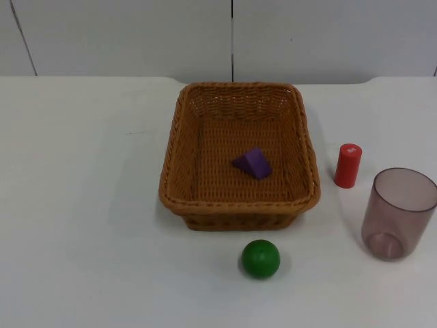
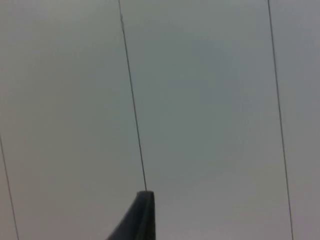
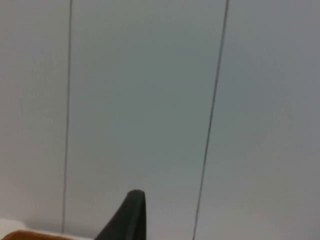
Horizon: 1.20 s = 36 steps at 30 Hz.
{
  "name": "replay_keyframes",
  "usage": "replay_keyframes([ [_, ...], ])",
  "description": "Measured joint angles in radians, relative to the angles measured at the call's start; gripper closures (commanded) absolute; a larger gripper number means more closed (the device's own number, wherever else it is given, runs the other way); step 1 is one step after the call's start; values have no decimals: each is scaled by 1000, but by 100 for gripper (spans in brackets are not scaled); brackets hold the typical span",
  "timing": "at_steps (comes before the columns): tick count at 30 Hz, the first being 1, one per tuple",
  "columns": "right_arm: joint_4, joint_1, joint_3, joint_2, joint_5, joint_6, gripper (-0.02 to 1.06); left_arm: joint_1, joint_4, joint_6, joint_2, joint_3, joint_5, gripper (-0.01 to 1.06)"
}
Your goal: Pick up the basket with the left hand and place the triangular block into the basket with the right hand.
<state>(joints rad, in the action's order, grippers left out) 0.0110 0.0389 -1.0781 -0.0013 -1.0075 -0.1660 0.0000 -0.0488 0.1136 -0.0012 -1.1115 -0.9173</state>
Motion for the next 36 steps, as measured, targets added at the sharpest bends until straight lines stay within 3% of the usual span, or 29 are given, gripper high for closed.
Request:
replay_keyframes([
  [5, 69, 0, 0, 0, -19, -52, -1, 0, -7, 22, 1, 33, -88, 0],
  [14, 75, 0, 42, 0, -38, -54, -1, 0, -3, 12, 1, 69, -94, 0],
  [20, 75, 0, 187, 0, -65, -10, -1, 0, -1, -8, 1, 211, -106, 0],
  [28, 59, 0, 340, 2, -76, 37, -1, 0, 22, -36, 2, 405, -221, 0],
  [36, 7, 0, 459, 2, -76, 69, -1, 0, 40, -40, 4, 538, -220, 0],
])
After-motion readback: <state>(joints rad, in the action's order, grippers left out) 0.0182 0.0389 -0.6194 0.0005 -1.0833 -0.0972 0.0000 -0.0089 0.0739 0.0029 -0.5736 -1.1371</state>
